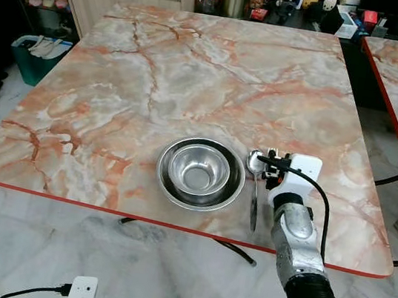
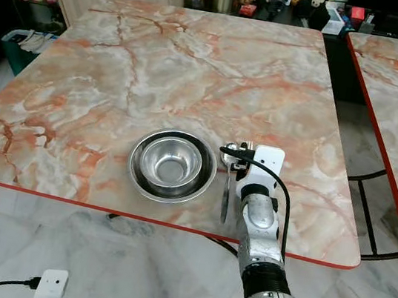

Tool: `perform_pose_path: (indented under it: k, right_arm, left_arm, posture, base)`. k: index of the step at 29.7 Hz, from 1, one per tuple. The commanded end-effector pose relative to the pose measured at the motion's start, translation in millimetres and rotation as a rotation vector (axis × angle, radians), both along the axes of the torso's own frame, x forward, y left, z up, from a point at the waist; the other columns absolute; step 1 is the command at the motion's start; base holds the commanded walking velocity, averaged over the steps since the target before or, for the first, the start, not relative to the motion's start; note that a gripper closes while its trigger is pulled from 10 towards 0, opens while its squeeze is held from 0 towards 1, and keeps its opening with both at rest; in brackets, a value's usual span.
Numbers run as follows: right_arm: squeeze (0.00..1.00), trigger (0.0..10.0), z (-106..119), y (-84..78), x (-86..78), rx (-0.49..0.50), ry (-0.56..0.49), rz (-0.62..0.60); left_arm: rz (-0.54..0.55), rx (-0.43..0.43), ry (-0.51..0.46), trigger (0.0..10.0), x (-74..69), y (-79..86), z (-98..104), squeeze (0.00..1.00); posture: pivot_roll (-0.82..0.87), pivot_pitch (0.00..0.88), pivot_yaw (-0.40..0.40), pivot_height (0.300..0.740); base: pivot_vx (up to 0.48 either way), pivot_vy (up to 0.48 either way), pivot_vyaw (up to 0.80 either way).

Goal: Setting the table

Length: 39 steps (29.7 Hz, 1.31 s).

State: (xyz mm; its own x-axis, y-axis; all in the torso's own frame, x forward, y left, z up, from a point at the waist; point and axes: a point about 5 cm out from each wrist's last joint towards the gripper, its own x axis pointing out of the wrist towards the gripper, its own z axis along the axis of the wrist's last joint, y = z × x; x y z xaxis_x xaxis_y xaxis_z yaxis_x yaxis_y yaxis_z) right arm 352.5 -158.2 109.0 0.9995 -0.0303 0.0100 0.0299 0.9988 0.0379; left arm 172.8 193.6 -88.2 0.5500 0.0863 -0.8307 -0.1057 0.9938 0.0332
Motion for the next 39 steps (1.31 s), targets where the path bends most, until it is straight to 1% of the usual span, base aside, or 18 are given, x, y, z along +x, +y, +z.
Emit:
perform_pose_path:
  k: [1,7,12,14,27,39]
  right_arm:
    - [0.0,10.0,5,0.8,0.3,0.016,-0.027,-0.003]
    - [0.0,10.0,8,1.4,-0.3,0.02,-0.048,-0.002]
    - [0.0,10.0,26,1.3,0.2,0.039,-0.148,0.003]
    - [0.0,10.0,30,0.9,0.1,0.039,-0.164,0.004]
    - [0.0,10.0,30,0.9,-4.4,0.015,-0.17,0.013]
    - [0.0,10.0,31,-1.1,-11.2,-0.004,-0.18,0.016]
  left_arm:
    - [0.003,0.003,0.037,10.0,-6.2,4.9,-3,0.0]
    - [-0.012,0.016,0.029,10.0,-2.8,11.1,0,0.0]
    - [-0.025,0.025,0.023,10.0,-5.2,12.8,0,0.0]
    - [-0.028,0.029,0.022,10.0,-5.2,13.1,0,0.0]
    - [-0.031,0.029,0.028,10.0,-5.7,7.3,-2,0.0]
    - [-0.03,0.028,0.037,10.0,-7.7,7.9,-2,0.0]
  posture:
    - [-0.05,0.139,0.033,0.74]
    - [-0.05,0.136,0.032,0.74]
    - [-0.05,0.137,0.034,0.74]
    - [-0.06,0.136,0.035,0.74]
    - [-0.06,0.138,0.033,0.74]
    - [-0.07,0.139,0.031,0.74]
  base:
    - [0.0,0.0,0.0]
    - [0.0,0.0,0.0]
    - [0.0,-0.187,0.0]
    - [0.0,-0.326,0.0]
    - [0.0,-0.386,0.0]
    - [0.0,-0.423,0.0]
